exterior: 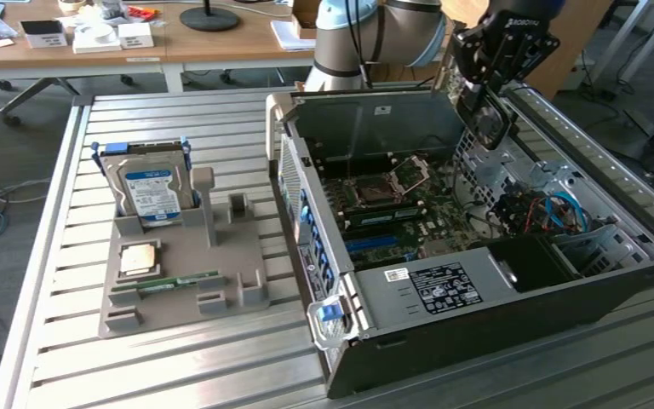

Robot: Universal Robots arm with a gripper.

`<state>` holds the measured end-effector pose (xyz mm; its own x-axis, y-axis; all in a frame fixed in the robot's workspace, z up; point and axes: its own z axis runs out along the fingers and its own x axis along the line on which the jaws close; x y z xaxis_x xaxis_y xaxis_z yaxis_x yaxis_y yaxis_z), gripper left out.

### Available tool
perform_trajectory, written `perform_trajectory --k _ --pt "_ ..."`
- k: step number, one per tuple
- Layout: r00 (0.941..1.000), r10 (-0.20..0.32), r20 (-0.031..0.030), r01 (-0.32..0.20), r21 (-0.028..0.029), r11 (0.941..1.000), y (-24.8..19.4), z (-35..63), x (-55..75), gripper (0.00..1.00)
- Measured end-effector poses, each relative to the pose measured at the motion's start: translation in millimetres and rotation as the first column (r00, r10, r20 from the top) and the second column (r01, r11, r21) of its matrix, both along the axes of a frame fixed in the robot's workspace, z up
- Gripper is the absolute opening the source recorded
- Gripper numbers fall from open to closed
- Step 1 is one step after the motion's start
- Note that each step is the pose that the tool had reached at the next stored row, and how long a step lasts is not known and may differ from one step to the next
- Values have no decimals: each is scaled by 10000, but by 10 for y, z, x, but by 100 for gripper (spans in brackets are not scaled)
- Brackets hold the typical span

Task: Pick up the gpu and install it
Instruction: 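Pick up the gpu and move the gpu toward the slot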

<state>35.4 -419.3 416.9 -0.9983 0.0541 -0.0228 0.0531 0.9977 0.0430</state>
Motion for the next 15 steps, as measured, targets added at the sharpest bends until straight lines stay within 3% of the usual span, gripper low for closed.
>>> perform_trajectory --k 8,15 --pt "10000 -1 0 1 0 10000 0 -3 92 27" --pt "10000 1 0 -1 0 10000 0 -3 97 27"
